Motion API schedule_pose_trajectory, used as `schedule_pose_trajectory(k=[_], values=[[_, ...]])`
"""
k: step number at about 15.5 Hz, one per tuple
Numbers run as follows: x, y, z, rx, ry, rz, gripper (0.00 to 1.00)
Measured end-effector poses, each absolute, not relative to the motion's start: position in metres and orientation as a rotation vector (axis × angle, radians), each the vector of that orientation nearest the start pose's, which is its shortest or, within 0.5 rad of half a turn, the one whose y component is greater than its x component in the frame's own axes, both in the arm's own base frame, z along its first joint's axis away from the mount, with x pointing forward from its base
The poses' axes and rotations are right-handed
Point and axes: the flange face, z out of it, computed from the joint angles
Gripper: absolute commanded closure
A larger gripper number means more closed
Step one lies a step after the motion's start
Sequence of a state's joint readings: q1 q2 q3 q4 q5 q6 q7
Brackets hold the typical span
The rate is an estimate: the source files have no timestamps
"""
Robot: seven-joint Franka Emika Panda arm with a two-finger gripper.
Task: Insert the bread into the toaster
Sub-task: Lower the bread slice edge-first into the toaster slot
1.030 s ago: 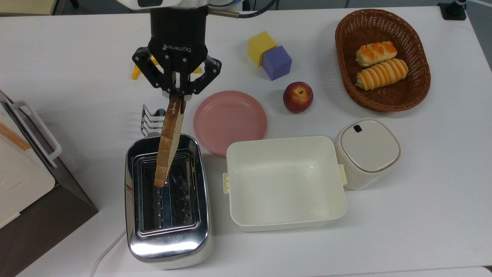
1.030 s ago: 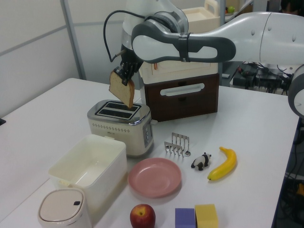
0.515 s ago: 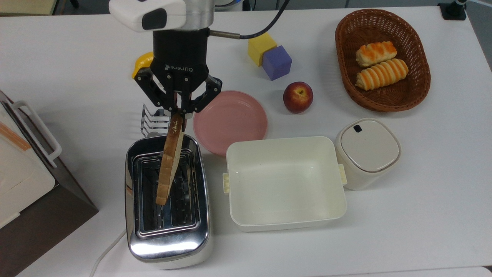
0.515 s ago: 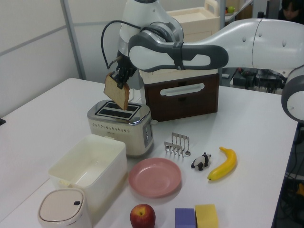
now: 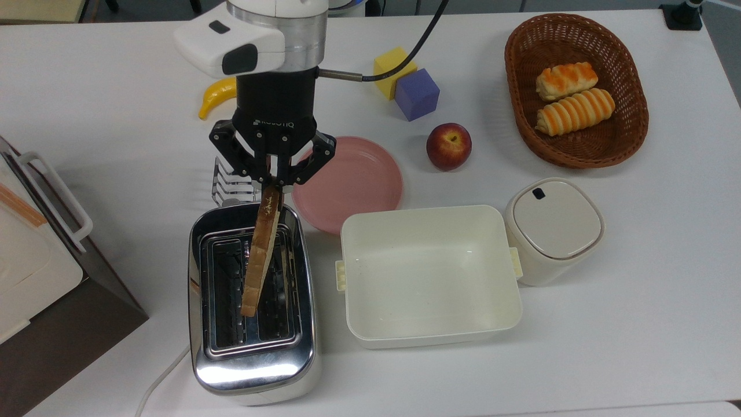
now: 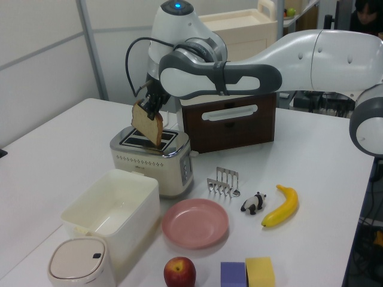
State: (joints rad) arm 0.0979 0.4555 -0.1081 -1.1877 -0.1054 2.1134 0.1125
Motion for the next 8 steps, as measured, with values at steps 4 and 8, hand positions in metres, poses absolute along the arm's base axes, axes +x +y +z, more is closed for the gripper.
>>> schedule_pose_trajectory(k=[4,8], values=[[0.729,0.007,0.569,-3.178,0.092,-0.74,1.0],[0.729,0.007,0.556,-3.191,0.074,-0.699,1.0]])
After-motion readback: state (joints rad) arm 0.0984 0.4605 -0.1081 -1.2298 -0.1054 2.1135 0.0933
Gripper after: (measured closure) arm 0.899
